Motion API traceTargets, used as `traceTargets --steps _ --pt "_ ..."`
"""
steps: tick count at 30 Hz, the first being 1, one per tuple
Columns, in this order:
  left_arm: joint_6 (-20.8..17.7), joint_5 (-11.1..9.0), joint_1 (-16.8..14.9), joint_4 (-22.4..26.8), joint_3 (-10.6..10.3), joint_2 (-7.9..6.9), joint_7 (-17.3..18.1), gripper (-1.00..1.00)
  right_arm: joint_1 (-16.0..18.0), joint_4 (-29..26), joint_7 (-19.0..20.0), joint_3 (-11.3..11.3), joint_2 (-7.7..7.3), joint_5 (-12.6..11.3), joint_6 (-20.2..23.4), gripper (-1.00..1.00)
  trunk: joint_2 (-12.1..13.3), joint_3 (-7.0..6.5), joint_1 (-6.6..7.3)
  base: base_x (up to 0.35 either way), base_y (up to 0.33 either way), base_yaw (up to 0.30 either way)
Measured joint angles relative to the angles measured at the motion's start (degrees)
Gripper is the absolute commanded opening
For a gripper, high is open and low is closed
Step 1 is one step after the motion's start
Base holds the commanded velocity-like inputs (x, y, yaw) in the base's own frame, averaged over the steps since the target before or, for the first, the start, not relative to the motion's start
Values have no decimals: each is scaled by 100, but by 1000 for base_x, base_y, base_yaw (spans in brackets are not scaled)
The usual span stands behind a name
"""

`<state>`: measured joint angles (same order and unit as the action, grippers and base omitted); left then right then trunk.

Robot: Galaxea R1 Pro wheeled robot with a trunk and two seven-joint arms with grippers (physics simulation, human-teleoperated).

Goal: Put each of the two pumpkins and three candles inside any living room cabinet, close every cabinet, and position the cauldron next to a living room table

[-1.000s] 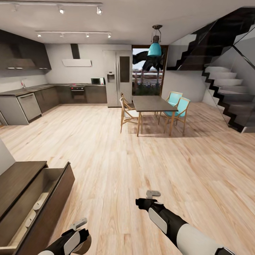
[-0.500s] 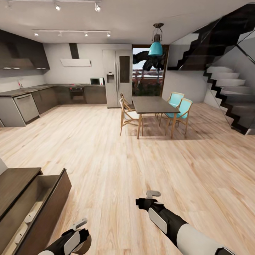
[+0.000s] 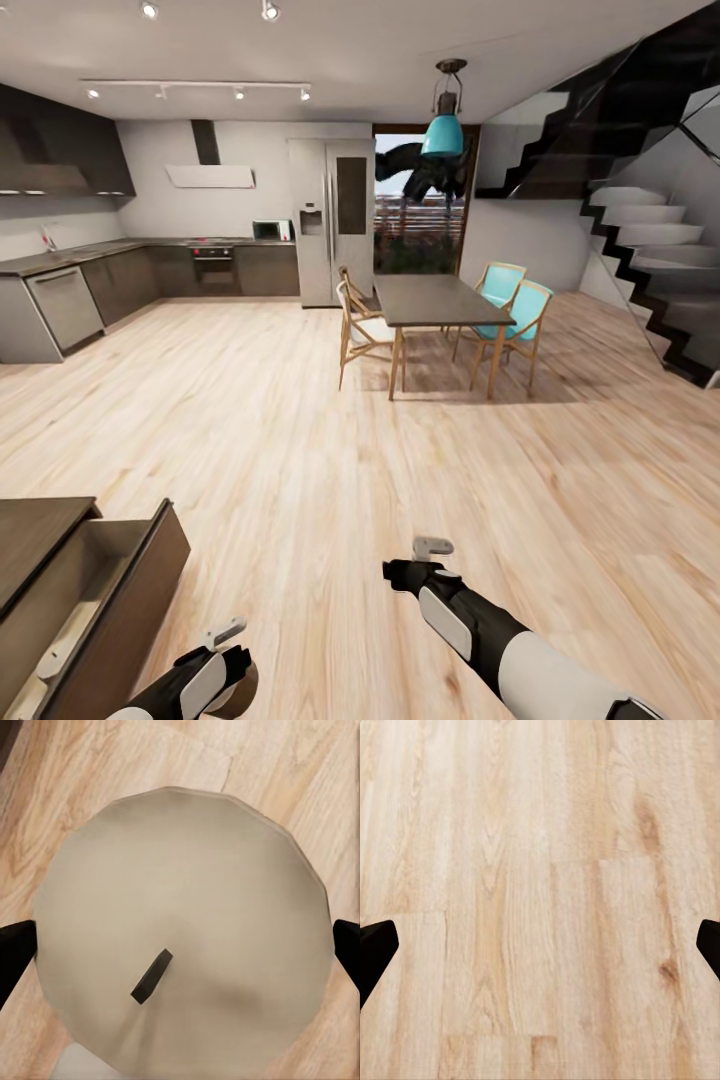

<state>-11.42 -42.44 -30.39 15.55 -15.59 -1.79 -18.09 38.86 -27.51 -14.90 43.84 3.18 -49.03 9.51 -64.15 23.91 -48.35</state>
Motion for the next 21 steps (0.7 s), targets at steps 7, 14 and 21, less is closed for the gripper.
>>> traceTargets --steps 7,14,21 --pt "17 0 0 0 6 0 0 -100 0 -5 -7 -1 6 13 7 100 0 0 0 323 0 0" --pt "18 0 0 -1 0 0 0 -100 0 -6 -7 -1 7 12 9 100 0 0 0 323 -1 47" --pt "18 -1 0 -6 0 0 1 -100 0 -5 -7 4 23 15 9 100 0 0 0 323 -72 66"
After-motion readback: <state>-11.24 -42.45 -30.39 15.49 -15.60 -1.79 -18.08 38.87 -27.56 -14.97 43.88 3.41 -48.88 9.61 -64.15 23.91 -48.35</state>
